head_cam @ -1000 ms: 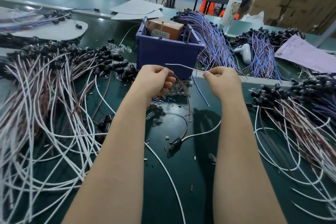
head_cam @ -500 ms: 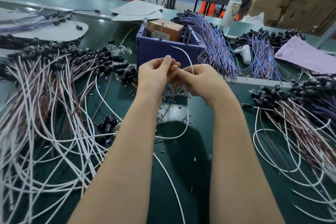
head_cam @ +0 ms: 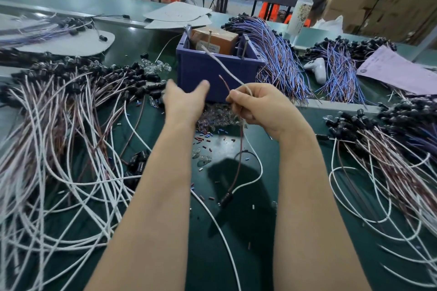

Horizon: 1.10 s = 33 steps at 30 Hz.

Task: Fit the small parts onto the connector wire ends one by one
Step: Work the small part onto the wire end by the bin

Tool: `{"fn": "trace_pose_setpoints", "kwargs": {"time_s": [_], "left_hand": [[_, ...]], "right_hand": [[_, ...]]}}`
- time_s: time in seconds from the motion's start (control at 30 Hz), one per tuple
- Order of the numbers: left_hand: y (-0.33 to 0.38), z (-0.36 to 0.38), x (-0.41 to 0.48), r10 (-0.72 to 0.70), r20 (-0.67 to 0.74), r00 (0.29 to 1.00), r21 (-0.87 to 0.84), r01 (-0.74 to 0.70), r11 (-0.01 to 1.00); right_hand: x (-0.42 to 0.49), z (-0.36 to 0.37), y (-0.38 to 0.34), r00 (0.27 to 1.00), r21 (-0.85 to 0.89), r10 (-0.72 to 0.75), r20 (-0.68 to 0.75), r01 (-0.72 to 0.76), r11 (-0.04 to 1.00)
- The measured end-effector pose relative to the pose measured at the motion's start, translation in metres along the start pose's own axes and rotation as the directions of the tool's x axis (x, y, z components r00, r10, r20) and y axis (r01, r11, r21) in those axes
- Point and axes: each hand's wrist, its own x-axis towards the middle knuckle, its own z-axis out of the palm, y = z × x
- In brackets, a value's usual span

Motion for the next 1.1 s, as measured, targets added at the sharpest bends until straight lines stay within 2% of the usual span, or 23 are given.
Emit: {"fn": "trace_pose_setpoints", "kwargs": {"time_s": [0.07,0.1,0.17,0.23,0.33,0.4,0.47,0.6,0.7,0.8,0.87,1.0,1.1], "left_hand": [[0.004,0.008,-0.009,0.115,0.124,0.986,0.331,-0.15,0.932],[0.007,0.01,-0.013,0.163,0.202,0.966,0.37,-0.229,0.9],[0.009,0.013,-0.018,0.173,0.348,0.921,0.264,-0.274,0.925],[0.008,0.016,-0.021,0.158,0.402,0.902,0.11,-0.219,0.97],[0.005,0.018,-0.019,0.181,0.278,0.943,-0.031,-0.179,0.983],[0.004,0.015,-0.014,0.203,0.183,0.962,-0.043,-0.198,0.979],[0.006,0.012,-0.012,0.238,0.176,0.955,-0.05,-0.233,0.971],[0.011,0.015,-0.018,0.286,0.377,0.881,-0.131,-0.255,0.958],[0.009,0.018,-0.022,0.295,0.46,0.838,-0.166,-0.245,0.955],[0.006,0.015,-0.021,0.275,0.431,0.859,-0.214,-0.199,0.956],[0.006,0.014,-0.02,0.257,0.402,0.879,-0.203,-0.188,0.961],[0.006,0.014,-0.017,0.301,0.381,0.874,-0.132,-0.27,0.954],[0.007,0.013,-0.018,0.325,0.377,0.867,-0.068,-0.324,0.944]], "right_hand": [[0.003,0.005,0.001,0.999,-0.025,-0.007,-0.042,0.006,1.0],[0.004,0.006,0.001,0.998,-0.026,-0.008,-0.062,0.006,1.0],[0.005,0.007,0.001,0.996,0.004,0.008,-0.085,-0.008,1.0],[0.005,0.009,0.002,0.996,0.061,0.032,-0.078,-0.027,0.998],[0.004,0.01,0.0,0.992,0.13,0.079,-0.094,-0.067,0.989],[0.003,0.006,-0.003,0.975,0.211,0.139,-0.172,-0.102,0.972],[0.003,0.003,-0.004,0.948,0.231,0.224,-0.225,-0.171,0.958],[-0.002,0.007,-0.005,0.905,0.064,0.405,-0.128,-0.4,0.914],[-0.007,0.01,-0.004,0.883,-0.152,0.469,0.002,-0.464,0.873],[-0.012,0.008,-0.005,0.887,-0.203,0.436,0.155,-0.403,0.892],[-0.017,-0.001,-0.009,0.913,-0.18,0.358,0.195,-0.326,0.928],[-0.023,-0.017,-0.02,0.96,-0.068,0.254,0.117,-0.247,0.967],[-0.017,-0.013,-0.022,0.987,-0.12,0.146,-0.06,-0.152,0.981]]}}
